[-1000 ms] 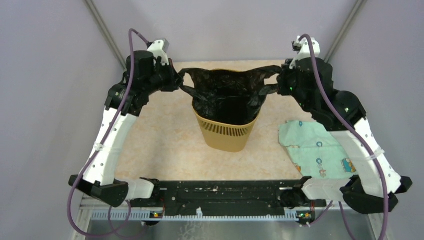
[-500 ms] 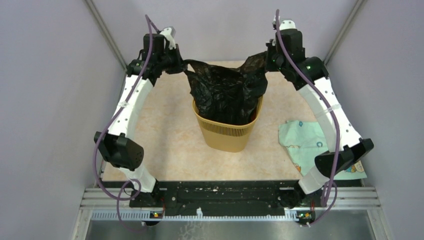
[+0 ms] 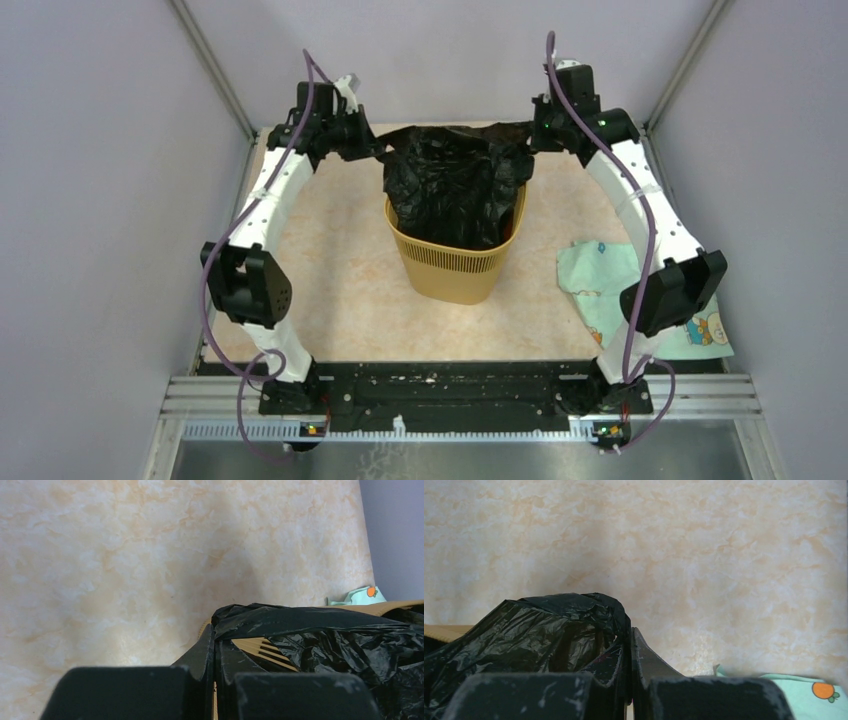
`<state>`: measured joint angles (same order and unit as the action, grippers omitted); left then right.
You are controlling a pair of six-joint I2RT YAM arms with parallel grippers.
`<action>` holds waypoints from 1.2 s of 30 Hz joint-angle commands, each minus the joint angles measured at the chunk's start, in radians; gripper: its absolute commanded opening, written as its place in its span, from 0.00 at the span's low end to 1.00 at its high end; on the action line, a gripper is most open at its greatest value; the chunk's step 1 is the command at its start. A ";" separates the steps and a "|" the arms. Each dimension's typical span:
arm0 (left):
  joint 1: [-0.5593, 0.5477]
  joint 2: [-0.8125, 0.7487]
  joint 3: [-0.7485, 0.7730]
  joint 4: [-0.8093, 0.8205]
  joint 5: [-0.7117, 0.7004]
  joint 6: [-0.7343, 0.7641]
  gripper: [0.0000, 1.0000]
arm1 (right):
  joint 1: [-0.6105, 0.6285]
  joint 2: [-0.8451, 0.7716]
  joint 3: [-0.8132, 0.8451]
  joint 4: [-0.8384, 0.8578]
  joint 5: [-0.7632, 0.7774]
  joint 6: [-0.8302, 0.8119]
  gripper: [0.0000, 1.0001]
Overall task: Put the trash bags into the trash bin
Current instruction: Place the trash bag in the trash bin.
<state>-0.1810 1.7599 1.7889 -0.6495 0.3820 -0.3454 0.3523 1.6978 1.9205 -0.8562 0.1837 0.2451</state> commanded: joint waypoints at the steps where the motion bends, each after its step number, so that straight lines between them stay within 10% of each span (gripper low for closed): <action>1: 0.011 0.023 -0.034 0.058 0.066 -0.014 0.00 | -0.031 0.016 -0.029 0.019 -0.064 0.028 0.00; 36: 0.021 -0.339 -0.562 0.129 0.156 -0.031 0.00 | -0.051 -0.419 -0.454 0.054 -0.144 0.036 0.06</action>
<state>-0.1677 1.4681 1.2774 -0.5365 0.5163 -0.3729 0.3157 1.3376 1.5211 -0.7994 0.0399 0.2916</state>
